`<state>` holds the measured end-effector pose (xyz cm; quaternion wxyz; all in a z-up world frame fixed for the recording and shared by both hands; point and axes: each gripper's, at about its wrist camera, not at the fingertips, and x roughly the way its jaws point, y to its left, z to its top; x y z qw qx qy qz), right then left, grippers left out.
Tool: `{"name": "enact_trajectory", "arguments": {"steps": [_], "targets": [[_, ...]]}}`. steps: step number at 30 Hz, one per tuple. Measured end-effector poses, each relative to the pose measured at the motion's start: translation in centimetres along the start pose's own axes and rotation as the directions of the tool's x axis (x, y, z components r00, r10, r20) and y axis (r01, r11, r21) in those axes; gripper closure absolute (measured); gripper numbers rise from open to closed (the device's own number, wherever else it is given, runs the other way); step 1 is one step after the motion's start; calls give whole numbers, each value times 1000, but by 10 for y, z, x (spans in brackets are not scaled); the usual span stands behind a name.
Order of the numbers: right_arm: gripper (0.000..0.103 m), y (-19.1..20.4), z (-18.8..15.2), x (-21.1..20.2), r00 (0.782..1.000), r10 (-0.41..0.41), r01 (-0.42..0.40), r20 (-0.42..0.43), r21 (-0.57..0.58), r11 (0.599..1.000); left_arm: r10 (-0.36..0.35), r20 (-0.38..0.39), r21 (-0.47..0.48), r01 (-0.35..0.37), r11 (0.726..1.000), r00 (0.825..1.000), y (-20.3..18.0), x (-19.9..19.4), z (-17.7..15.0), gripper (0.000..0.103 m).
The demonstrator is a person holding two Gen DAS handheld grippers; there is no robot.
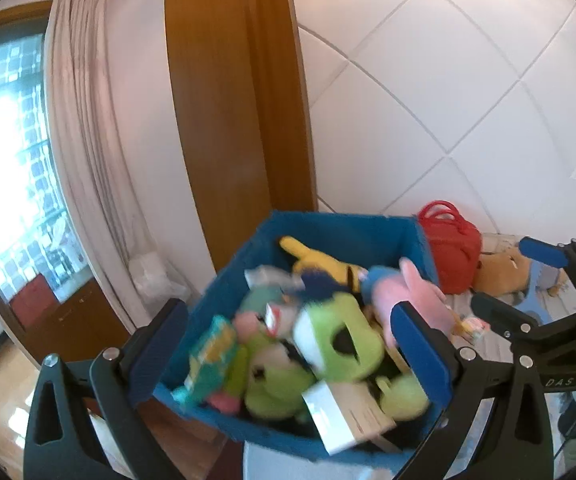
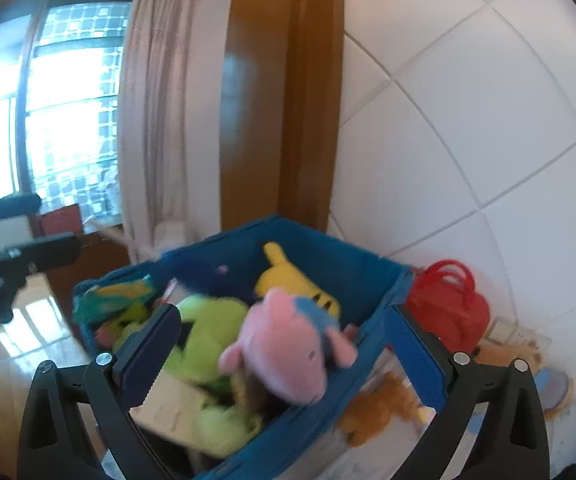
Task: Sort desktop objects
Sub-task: 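Withdraw both tools from the crate back over the bed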
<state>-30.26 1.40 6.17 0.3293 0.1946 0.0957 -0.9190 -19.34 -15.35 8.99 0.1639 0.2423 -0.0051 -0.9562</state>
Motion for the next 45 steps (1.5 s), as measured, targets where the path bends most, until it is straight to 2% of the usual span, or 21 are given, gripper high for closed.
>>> {"name": "enact_trajectory", "arguments": {"steps": [4,8,13,20,28,36,42,45], "targets": [[0,10,-22,-22,1000,25,-25,5,19,1000,8,20,-14,-8,1000,1000,-8,-15,-35,0],[0,21,-43,-45,999,49,-50,10,38,998,-35,38,-30,36,999,999,-12,-26,-65,0],[0,29,-69,-67,999,42,-43,25,67,997,-49,55,-42,52,998,997,-15,-35,-90,0],[0,28,-101,-82,999,-33,26,44,143,989,-78,53,-56,81,995,996,-16,-35,-115,0],[0,19,-133,-98,994,-113,109,6,199,974,-133,43,-29,134,991,990,-34,-27,-135,0],[0,-14,-165,-125,978,-207,210,-38,250,945,-228,18,-6,228,974,974,-74,-24,-149,0],[0,-53,-190,-152,964,-258,265,-63,273,925,-271,-19,6,271,963,962,-125,-25,-160,0],[0,-87,-205,-174,959,-276,282,-61,279,918,-276,-29,-13,276,961,961,-157,-28,-165,0]]}}
